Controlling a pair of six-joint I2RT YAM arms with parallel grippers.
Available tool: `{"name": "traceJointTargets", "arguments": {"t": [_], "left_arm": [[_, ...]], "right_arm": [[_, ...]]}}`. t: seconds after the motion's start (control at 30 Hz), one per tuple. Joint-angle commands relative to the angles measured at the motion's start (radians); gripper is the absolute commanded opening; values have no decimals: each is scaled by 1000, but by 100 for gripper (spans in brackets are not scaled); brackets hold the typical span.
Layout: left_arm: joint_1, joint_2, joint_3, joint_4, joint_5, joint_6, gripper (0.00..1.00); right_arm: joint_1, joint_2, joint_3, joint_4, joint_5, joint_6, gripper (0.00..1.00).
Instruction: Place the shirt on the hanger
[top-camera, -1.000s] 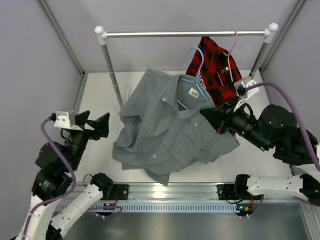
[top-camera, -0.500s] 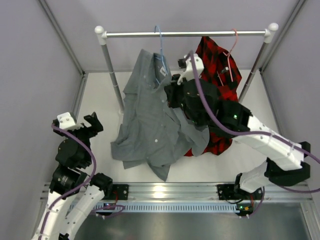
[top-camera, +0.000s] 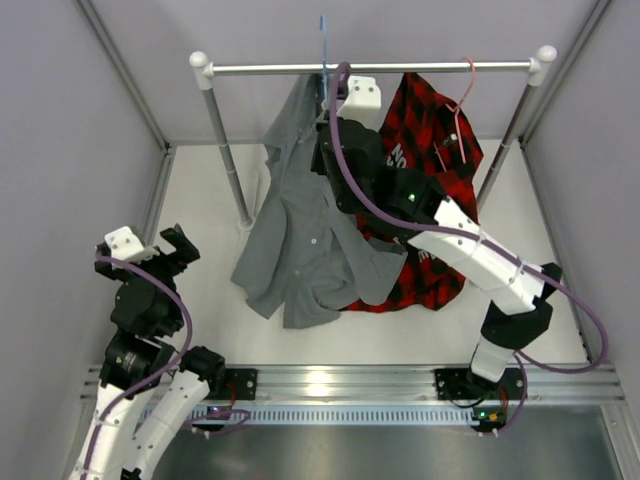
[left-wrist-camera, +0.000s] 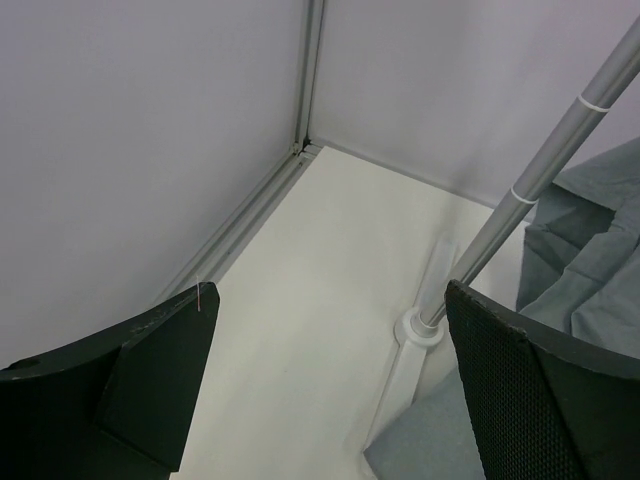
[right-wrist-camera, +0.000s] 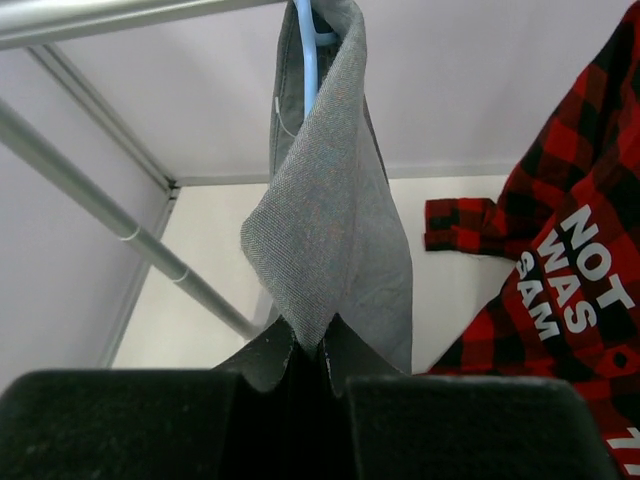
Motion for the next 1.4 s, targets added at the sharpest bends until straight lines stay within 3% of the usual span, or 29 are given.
{"name": "traceJointTargets", "arguments": {"t": [0.0, 0.2, 0.4, 0.43, 0.47, 0.5, 0.57, 0.8, 0.9, 1.03, 1.17, 1.37], "left_arm": [[7, -7, 6, 26, -24, 2, 98], [7, 12, 3, 23, 20, 2, 98], [10, 19, -9, 34, 29, 20, 98], [12, 27, -16, 49, 43, 26, 98], [15, 36, -17, 52, 61, 34, 98], [18, 65, -13, 51, 110, 33, 98], [25, 94, -2, 34, 152, 22, 98], [35, 163, 46, -52, 201, -12, 98], [36, 173, 89, -177, 210, -73, 98], [36, 112, 41, -253, 256, -102, 98], [33, -16, -3, -259, 284, -103, 98], [33, -67, -42, -209, 332, -73, 98]], "right_arm": [[-31, 29, 24, 81, 72, 41, 0], [-34, 42, -66, 84, 38, 135, 0], [-28, -58, -276, 247, -18, 169, 0], [-28, -69, -292, 262, -29, 163, 7], [-27, -76, -304, 293, -43, 141, 43], [-25, -96, -324, 296, -74, 134, 67], [-22, -145, -356, 296, -88, 106, 99], [-19, -496, -675, 307, -94, -4, 99], [-19, -679, -825, 305, -94, -83, 99], [-20, -839, -895, 168, -36, -132, 100], [-19, -1018, -947, -9, 174, -220, 100], [-20, -1228, -1105, -103, 231, -200, 100]]}}
